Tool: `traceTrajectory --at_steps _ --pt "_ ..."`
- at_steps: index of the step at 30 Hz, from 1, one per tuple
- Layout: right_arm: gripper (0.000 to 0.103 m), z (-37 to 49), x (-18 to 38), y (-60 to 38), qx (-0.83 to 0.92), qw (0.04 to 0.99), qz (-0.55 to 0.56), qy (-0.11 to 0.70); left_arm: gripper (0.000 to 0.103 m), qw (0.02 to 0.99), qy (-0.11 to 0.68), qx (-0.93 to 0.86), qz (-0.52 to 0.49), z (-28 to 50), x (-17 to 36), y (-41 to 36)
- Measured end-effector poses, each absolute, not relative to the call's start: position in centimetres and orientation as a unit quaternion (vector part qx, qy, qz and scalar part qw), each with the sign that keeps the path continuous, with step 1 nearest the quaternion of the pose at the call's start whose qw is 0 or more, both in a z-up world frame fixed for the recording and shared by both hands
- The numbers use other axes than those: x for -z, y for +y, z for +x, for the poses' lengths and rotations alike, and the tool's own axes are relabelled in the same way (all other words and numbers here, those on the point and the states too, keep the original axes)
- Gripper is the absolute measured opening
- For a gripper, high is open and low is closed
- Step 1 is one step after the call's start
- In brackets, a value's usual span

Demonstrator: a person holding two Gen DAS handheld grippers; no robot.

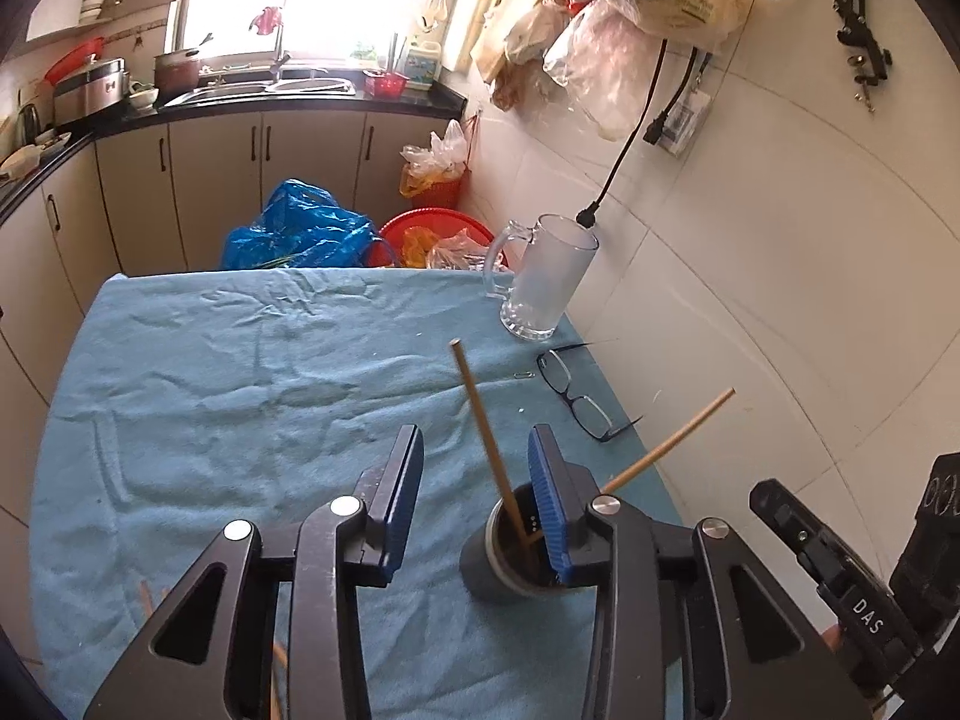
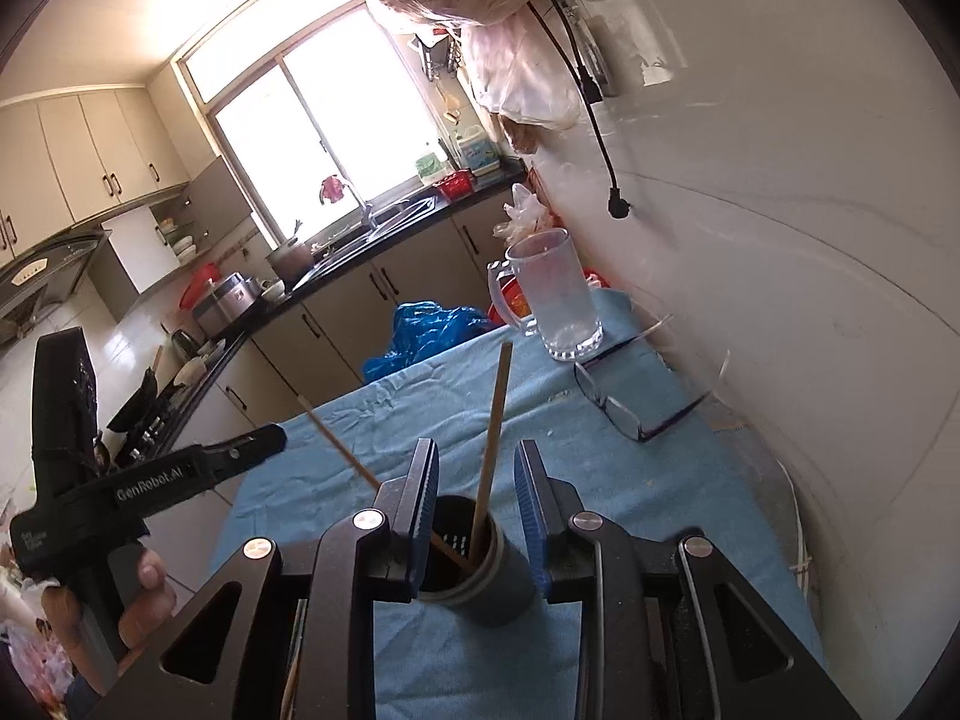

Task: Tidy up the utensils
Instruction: 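Lower the chopstick into the grey cup and open the left tool, then return the left tool to the chopsticks and close on another chopstick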

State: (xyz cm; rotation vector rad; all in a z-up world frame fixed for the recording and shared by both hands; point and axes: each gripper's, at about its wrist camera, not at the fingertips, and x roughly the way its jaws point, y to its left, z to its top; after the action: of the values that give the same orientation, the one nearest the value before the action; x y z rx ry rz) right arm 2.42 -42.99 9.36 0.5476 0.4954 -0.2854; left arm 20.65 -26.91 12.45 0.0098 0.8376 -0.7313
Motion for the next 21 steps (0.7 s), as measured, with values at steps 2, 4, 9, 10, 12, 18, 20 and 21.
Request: traceTrajectory --at_steps 2,4,9,10,12,18,20,21 --pt "0.029 1.7 -9.2 -42.5 0.138 0.922 0.271 0.240 0.036 0.851 0.395 0.345 -0.001 20.1 -12.6 -25.7" --pt "0.031 1.1 -8.8 -41.7 0.130 0.921 0.275 0.243 0.037 0.854 0.393 0.341 -0.002 19.3 -12.6 -24.2" --pt "0.031 1.5 -8.0 -39.3 0.100 0.921 0.266 0.267 0.037 0.860 0.390 0.330 0.001 17.5 -12.1 -20.8" --pt "0.031 1.6 -7.8 -38.7 0.095 0.920 0.264 0.272 0.037 0.860 0.391 0.328 0.002 17.1 -11.9 -20.0" --pt "0.031 1.9 -7.3 -37.5 0.081 0.920 0.259 0.284 0.038 0.861 0.393 0.322 0.004 16.4 -11.3 -18.2" --pt "0.031 3.0 -5.7 -34.1 0.053 0.917 0.241 0.315 0.039 0.865 0.408 0.292 0.002 14.9 -8.9 -12.6" --pt "0.031 3.3 -5.4 -33.1 0.044 0.916 0.236 0.322 0.039 0.866 0.414 0.281 -0.006 14.8 -8.1 -10.5" --pt "0.031 3.5 -5.2 -32.6 0.040 0.916 0.231 0.325 0.039 0.866 0.417 0.277 -0.008 14.9 -7.8 -9.8"
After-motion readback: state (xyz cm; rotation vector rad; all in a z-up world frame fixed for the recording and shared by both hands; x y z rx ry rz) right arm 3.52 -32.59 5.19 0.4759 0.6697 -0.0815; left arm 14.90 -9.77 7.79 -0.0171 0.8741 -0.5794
